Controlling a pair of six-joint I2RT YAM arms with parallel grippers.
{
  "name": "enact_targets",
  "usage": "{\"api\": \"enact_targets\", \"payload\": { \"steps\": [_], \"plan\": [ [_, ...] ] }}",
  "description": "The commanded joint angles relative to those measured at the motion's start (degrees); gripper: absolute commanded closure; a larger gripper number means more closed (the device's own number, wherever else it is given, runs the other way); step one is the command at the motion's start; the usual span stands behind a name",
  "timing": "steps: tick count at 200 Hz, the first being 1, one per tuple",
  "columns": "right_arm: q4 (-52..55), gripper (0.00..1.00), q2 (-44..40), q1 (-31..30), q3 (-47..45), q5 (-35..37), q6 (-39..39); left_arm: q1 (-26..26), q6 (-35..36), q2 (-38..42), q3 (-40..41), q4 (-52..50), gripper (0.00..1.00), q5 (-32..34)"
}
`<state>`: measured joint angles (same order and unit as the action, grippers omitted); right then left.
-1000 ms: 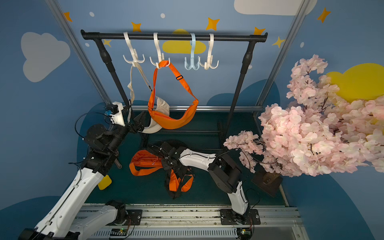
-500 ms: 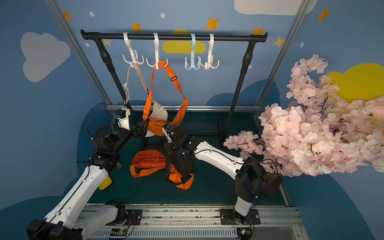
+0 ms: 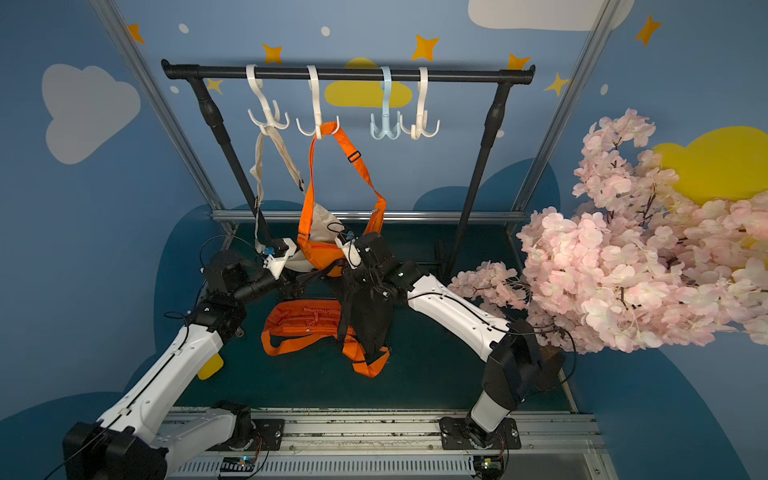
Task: Hang the bag on a hook
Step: Pick up the bag from the bag.
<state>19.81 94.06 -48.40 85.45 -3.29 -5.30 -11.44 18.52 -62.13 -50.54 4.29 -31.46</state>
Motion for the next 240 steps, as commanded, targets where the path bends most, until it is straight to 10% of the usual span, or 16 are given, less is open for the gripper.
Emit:
{"api": "enact_targets", "payload": {
  "steps": [1,109,145,155,167,219,240],
  "plan": [
    [-2.1,1.0,-2.9,0.3,1.0,-2.9,2.9,-1.5,6.2,0.5,-0.9,-4.7,0.07,-1.6],
    [-1.2,1.0,-7.3,0.4,-2.8,-14.2,8.4,-10.2,9.8,-11.5,-4.0,5.5,0.09,15.8],
    [-0.9,1.0,-8.3,0.4,-4.3,-14.5,7.7,-10.4,8.9,-13.6,-6.4,3.7,0.38,17.3],
    [-0.9,1.0,-8.3,0.6,-5.0,-13.9,7.3,-10.5,8.7,-13.4,-7.1,2.5,0.74,17.2],
    [-1.0,1.0,-8.1,0.7,-6.0,-13.4,6.5,-10.9,8.2,-12.8,-7.1,2.9,0.93,20.2],
    [-3.9,1.0,-6.0,1.1,-9.6,-6.8,-0.2,-12.8,5.0,-9.5,-7.9,2.3,0.96,22.0],
    [-7.3,0.74,-5.2,1.1,-12.0,-6.7,-4.8,-13.7,2.9,-9.7,-8.4,2.6,0.96,23.0]
  ]
}}
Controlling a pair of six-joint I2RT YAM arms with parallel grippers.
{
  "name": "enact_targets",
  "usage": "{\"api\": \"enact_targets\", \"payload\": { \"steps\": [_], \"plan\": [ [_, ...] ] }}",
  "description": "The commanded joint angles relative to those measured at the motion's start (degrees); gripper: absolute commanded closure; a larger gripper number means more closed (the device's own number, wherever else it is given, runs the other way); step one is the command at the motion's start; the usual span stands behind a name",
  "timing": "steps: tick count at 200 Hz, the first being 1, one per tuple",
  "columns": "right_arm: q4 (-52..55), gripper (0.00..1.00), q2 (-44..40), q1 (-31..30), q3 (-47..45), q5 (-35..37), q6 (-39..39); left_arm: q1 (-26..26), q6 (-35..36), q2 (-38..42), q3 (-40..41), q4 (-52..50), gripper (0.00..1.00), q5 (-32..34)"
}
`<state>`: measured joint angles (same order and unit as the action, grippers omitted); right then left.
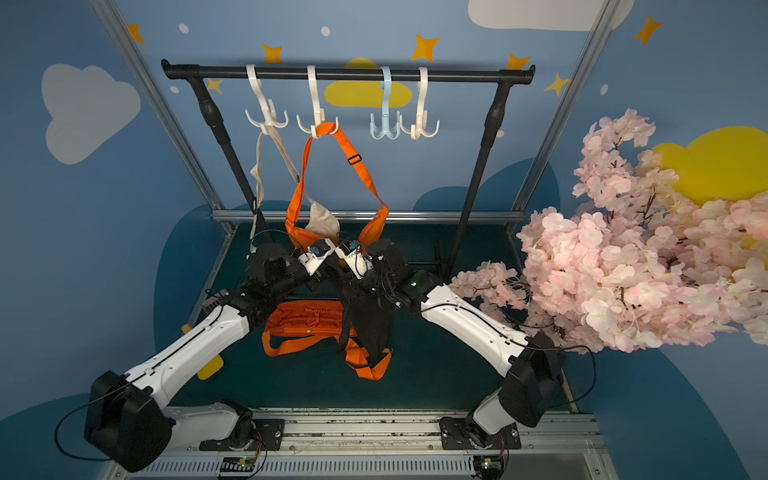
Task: Hang the bag on a hook
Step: Pick up the bag from the bag.
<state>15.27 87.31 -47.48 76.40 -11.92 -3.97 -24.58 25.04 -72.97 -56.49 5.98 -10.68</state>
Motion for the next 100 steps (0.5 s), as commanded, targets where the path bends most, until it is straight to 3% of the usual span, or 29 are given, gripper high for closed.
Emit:
{"api": "enact_targets", "payload": {
  "steps": [1,27,63,100],
  "plan": [
    [-3.0,0.74,1.6,0.2,-3.1,1.9,-6.4,-0.6,-3.7,1.1,-2.4,1.0,0.96,2.3],
    [-8.7,0.6,2.3,-0.2,-7.2,1.5,-13.0,-1.4,-5.4,0.5,-2.8,1.1,0.96,3.0],
    [-15.1,0.55,3.4,-1.4,-11.6,1.0,-20.3,-1.6,-6.9,0.3,-2.9,1.3,0.96,3.4],
    [-14.5,0.86,1.4,-2.1,-13.9,4.8,-22.6,-1.6,-6.8,1.1,-3.6,1.4,0.96,5.7]
  ]
}}
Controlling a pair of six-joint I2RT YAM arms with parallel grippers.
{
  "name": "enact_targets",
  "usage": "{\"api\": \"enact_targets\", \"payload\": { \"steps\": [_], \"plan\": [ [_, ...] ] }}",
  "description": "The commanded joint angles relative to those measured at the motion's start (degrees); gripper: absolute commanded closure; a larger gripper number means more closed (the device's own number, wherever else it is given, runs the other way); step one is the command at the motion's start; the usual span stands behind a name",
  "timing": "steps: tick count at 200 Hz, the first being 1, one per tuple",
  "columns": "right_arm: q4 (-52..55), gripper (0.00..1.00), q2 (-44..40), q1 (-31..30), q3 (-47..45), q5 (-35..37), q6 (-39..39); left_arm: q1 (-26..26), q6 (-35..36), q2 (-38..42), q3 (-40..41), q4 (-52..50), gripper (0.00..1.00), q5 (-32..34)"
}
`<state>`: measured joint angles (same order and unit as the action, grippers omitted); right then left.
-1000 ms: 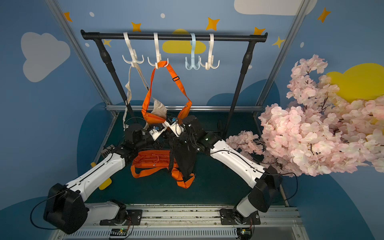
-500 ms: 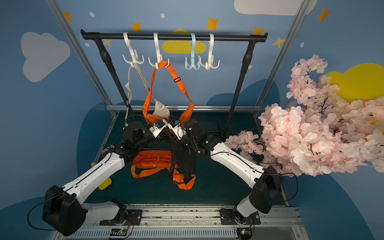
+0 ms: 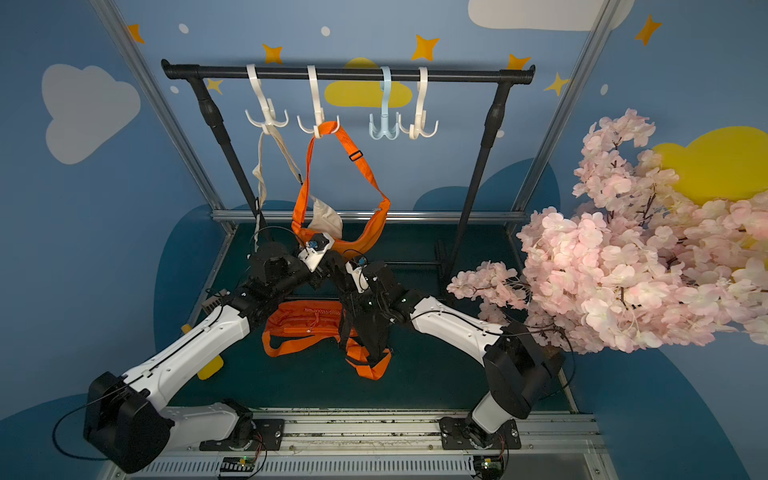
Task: Hang the bag on a hook
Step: Pick up the bag from the bag, then hang the bag on the hook.
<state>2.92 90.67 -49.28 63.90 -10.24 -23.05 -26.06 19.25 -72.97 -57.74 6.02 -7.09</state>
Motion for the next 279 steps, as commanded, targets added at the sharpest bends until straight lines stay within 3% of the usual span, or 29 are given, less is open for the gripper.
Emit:
{"api": "enact_targets", "payload": {
  "steps": [1,19,69,98,141,192,279],
  "plan": [
    [-2.1,0.87,-2.1,-0.3,-1.5,3.3,-3.5,-0.1,-1.0,1.1,-2.3,1.4,0.96,2.2],
    [0.3,1.0,-5.0,0.0,-1.6,6.0,-1.6,-0.1,-1.2,1.6,-3.4,1.3,0.96,2.7],
    [10.8,1.0,-12.8,2.6,6.2,18.0,9.7,-0.2,-5.9,-0.1,-9.7,-1.6,0.96,0.1],
    [13.2,1.0,-15.4,4.7,11.3,21.0,14.6,-0.3,-8.1,-0.4,-12.6,-2.6,0.96,-2.2],
    [14.2,1.0,-14.9,8.9,17.5,20.6,18.8,-0.4,-9.4,-2.0,-16.7,-1.7,0.96,-4.0],
    [15.6,1.0,-13.2,9.5,27.3,20.8,23.0,-1.1,-11.4,-5.1,-24.3,-2.5,0.96,-8.0],
    [21.4,1.0,-6.5,9.6,49.7,23.4,29.4,-1.8,-23.5,-15.5,-46.0,-11.9,0.96,-14.6]
  ]
}}
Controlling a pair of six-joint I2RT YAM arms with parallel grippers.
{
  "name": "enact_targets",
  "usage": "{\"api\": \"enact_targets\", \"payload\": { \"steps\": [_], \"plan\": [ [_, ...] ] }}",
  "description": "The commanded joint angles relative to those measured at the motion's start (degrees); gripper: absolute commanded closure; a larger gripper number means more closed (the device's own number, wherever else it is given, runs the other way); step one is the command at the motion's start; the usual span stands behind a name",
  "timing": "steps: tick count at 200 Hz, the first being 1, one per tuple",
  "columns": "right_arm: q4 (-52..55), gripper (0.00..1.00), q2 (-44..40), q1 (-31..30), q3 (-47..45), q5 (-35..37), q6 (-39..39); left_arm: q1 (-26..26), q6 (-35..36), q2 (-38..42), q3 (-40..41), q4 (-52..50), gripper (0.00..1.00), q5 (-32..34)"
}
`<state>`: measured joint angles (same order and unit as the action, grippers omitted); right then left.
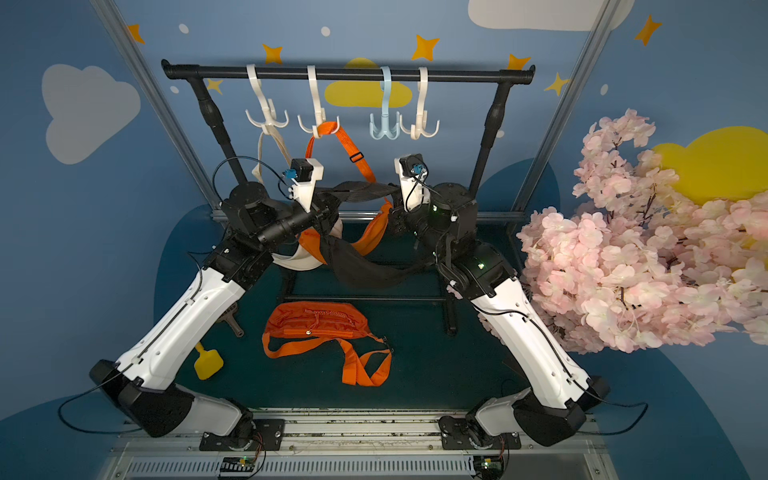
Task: Hang the bag on a hook
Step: Hang the bag on the hook.
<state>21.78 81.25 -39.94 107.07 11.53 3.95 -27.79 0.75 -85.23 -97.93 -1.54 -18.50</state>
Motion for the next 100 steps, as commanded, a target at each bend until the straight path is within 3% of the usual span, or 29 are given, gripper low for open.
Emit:
{"api": "enact_targets", "payload": {
  "steps": [1,50,100],
  "plan": [
    [2.6,1.0,2.9,0.3,6.6,1.6,2.4,-0.1,-5.2,-3.5,-6.1,-4.6,0.96,-3.2],
    [7.4,1.0,12.8,0.3,23.6,2.7,2.8,-0.1,-9.4,-14.3,-24.9,-17.1,0.96,-3.5],
    [6.5,1.0,19.7,0.3,34.2,4.7,3.6,0.1,-10.6,-23.0,-41.8,-24.7,0.96,-3.5]
  ]
}}
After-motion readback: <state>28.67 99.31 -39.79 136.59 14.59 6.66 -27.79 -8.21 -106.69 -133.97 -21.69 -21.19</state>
